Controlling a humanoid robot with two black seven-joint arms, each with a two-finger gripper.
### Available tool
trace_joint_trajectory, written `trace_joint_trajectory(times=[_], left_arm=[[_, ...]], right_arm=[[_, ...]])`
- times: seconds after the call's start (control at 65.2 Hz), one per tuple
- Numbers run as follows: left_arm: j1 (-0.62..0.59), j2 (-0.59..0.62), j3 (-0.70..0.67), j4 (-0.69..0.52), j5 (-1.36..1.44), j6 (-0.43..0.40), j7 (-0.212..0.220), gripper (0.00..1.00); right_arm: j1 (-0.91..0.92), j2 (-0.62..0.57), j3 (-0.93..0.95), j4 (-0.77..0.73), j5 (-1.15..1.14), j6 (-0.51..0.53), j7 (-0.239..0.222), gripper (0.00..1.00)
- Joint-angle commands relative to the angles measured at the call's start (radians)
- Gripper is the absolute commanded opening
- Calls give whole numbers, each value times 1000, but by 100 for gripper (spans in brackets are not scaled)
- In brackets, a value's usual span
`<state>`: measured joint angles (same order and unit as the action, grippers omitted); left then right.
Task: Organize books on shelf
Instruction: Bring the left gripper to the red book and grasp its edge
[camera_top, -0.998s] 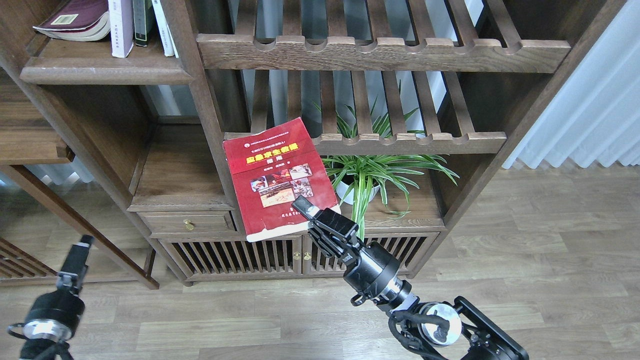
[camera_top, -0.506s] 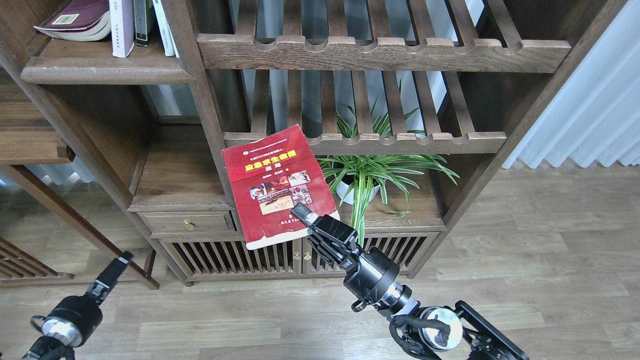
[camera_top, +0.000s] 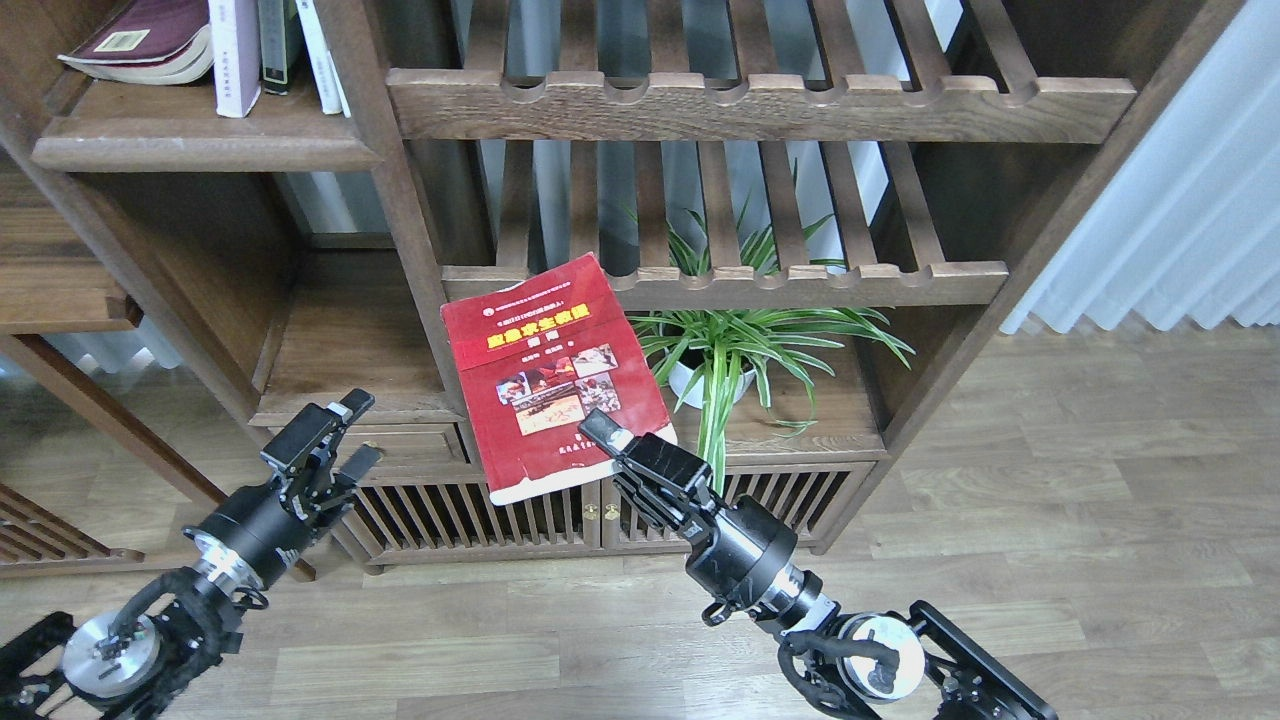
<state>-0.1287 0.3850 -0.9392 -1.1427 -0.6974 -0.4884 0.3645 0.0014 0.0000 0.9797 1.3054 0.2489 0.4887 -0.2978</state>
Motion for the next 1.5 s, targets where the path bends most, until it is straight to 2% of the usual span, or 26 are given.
trace_joint_trajectory(times=[0.0, 0.246, 0.338, 0.46, 0.829, 0.982, 1.151, 1.289, 1.412, 1.473, 1.489], left_arm=[[53, 57, 0, -89, -54, 0, 73, 99], [57, 52, -26, -178, -50, 0, 80, 99], [47, 48, -44, -186, -13, 0, 114, 100], [43, 34, -38, -203, 39, 0, 124, 100], [47, -63, 30, -187, 134, 0, 124, 100], [47, -135, 20, -118, 232, 0, 124, 100], [44, -175, 30, -111, 297, 0, 124, 99], [49, -209, 30, -106, 295, 0, 124, 85], [50, -210, 31, -106, 292, 0, 100, 63], [57, -213, 31, -106, 277, 0, 93, 49], [57, -213, 31, -106, 277, 0, 93, 48]], right_arm=[[-3, 0, -3, -6, 3, 0, 0, 2], [-5, 0, -7, -6, 1, 0, 0, 2], [-14, 0, -9, -6, 1, 0, 0, 2], [-24, 0, -16, -6, 0, 0, -29, 2], [-57, 0, -50, -6, -8, 0, -55, 2], [-64, 0, -50, -6, -28, 0, -57, 2], [-81, 0, -73, -6, -43, 0, -57, 2], [-93, 0, -73, -6, -45, 0, -58, 2], [-101, 0, -75, -5, -48, 0, -60, 2], [-101, 0, -73, -6, -48, 0, -60, 2], [-101, 0, -73, -6, -48, 0, -60, 2]])
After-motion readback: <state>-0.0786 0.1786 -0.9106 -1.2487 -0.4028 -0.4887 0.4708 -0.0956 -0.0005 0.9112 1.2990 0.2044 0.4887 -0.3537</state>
